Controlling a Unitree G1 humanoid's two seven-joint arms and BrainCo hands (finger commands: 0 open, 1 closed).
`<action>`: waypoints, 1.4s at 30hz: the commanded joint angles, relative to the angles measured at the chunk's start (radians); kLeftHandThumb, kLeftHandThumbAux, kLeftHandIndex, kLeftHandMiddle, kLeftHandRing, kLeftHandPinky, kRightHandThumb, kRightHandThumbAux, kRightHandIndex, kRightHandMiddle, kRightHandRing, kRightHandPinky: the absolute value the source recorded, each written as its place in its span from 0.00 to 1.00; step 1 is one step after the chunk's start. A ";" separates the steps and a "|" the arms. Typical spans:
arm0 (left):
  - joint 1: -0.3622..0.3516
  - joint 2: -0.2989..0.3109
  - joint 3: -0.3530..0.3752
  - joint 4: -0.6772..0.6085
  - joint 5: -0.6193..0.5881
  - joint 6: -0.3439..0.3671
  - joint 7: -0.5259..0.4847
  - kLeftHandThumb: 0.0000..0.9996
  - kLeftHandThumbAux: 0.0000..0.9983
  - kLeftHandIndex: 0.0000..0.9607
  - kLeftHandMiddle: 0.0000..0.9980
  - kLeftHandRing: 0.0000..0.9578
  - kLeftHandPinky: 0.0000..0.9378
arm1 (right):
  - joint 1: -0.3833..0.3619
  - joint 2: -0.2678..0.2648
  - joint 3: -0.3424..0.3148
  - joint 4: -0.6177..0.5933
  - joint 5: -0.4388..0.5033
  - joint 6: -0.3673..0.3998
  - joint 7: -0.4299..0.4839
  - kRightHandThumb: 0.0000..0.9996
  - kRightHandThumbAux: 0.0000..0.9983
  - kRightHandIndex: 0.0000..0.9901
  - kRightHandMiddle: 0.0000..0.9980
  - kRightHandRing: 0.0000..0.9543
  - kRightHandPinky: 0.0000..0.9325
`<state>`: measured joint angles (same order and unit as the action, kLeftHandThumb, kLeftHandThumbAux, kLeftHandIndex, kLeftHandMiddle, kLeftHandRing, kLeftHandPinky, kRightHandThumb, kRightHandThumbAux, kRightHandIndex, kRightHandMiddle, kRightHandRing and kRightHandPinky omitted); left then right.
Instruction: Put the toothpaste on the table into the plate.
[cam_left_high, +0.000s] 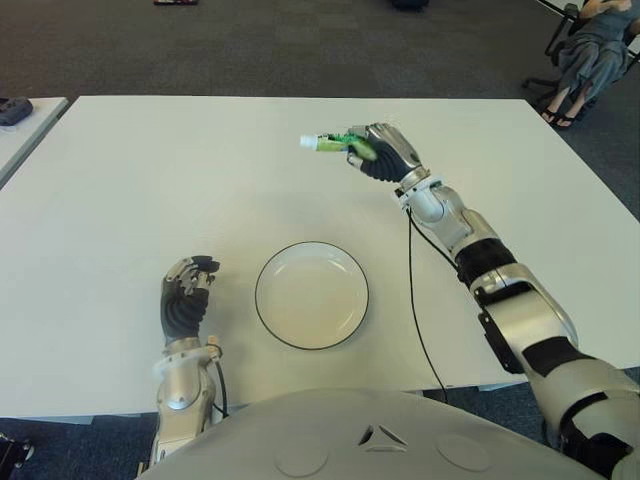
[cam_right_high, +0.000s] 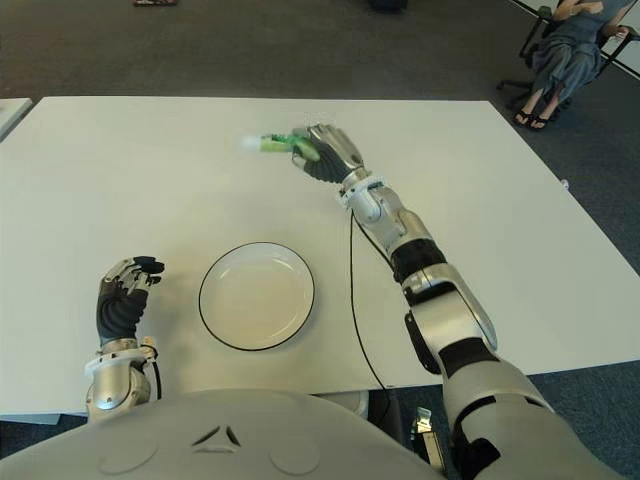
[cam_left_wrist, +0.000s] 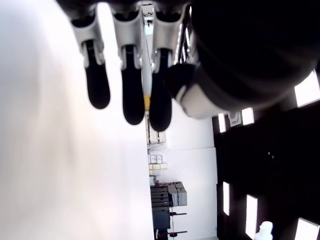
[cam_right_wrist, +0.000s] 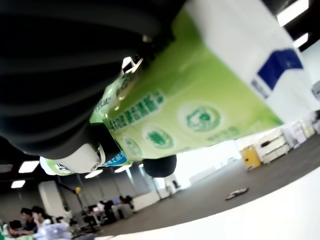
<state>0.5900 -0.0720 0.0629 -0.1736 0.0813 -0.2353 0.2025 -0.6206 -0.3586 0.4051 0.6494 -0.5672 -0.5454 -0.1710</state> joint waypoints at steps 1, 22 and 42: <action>-0.018 -0.006 0.003 0.014 0.009 0.010 0.006 0.71 0.72 0.44 0.46 0.43 0.42 | 0.073 -0.009 -0.008 -0.146 0.000 0.012 0.048 0.73 0.71 0.45 0.87 0.91 0.93; -0.037 -0.011 0.004 0.014 -0.001 0.037 -0.001 0.71 0.73 0.44 0.43 0.43 0.43 | 0.217 -0.039 0.099 -0.377 -0.160 -0.145 0.131 0.73 0.71 0.45 0.89 0.94 0.97; -0.028 -0.019 0.003 0.017 0.020 0.008 0.012 0.71 0.73 0.44 0.44 0.44 0.44 | 0.262 -0.031 0.174 -0.310 -0.272 -0.136 0.152 0.71 0.72 0.44 0.92 0.95 0.97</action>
<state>0.5645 -0.0868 0.0648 -0.1598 0.0896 -0.2213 0.2058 -0.3726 -0.3929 0.5612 0.3145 -0.8176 -0.6898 -0.0115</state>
